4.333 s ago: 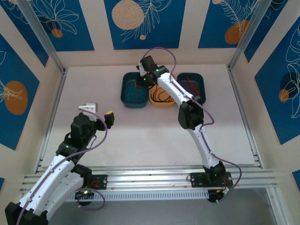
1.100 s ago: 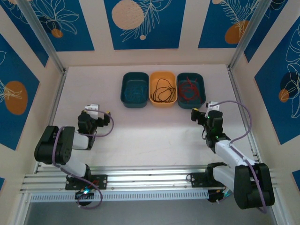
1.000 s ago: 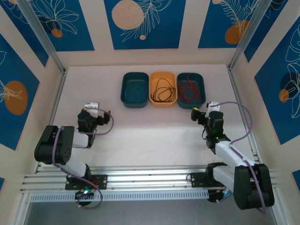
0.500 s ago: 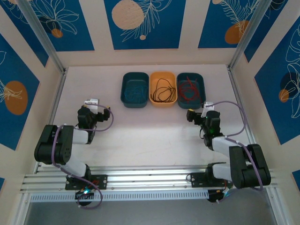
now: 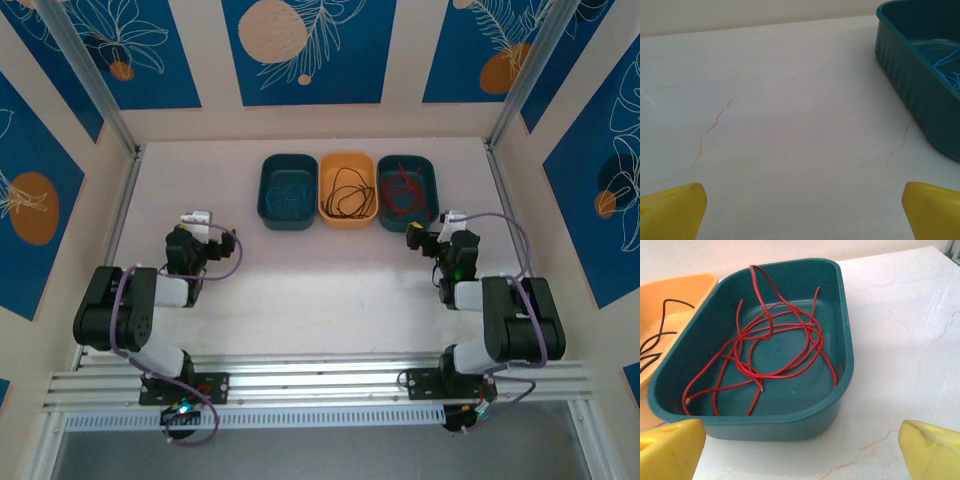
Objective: Untangle the cables
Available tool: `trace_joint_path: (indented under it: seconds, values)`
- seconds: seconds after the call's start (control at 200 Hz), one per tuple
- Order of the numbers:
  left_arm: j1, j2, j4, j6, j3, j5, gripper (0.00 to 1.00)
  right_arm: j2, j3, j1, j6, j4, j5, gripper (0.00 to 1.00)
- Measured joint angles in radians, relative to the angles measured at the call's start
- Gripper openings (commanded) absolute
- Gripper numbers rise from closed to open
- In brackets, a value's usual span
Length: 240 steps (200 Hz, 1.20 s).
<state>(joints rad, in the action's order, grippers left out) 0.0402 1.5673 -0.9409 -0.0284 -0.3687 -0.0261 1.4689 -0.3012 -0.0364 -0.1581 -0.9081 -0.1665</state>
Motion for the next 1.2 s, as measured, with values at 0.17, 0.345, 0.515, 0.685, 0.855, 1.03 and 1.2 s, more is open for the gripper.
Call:
trace_joint_path:
  seconds: [0.17, 0.345, 0.515, 0.685, 0.855, 1.03, 1.2]
  values:
    - [0.0, 0.0, 0.0, 0.0, 0.0, 0.0, 1.0, 0.053, -0.058, 0.027, 0.007, 0.063, 0.012, 0.99]
    - [0.0, 0.0, 0.0, 0.0, 0.0, 0.0, 1.0, 0.053, -0.108, 0.018, 0.036, 0.085, 0.119, 0.99]
    - [0.0, 0.0, 0.0, 0.0, 0.0, 0.0, 1.0, 0.053, -0.108, -0.008, 0.057, 0.087, 0.231, 0.99]
    - [0.0, 0.0, 0.0, 0.0, 0.0, 0.0, 1.0, 0.053, -0.108, -0.008, 0.064, 0.086, 0.271, 0.99]
    - [0.0, 0.0, 0.0, 0.0, 0.0, 0.0, 1.0, 0.053, -0.108, -0.008, 0.064, 0.086, 0.28, 0.99]
    - [-0.001, 0.0, 0.0, 0.0, 0.0, 0.0, 1.0, 0.053, -0.108, -0.008, 0.064, 0.086, 0.284, 0.99]
    - [-0.001, 0.0, 0.0, 0.0, 0.0, 0.0, 1.0, 0.053, -0.108, -0.008, 0.064, 0.086, 0.284, 0.99]
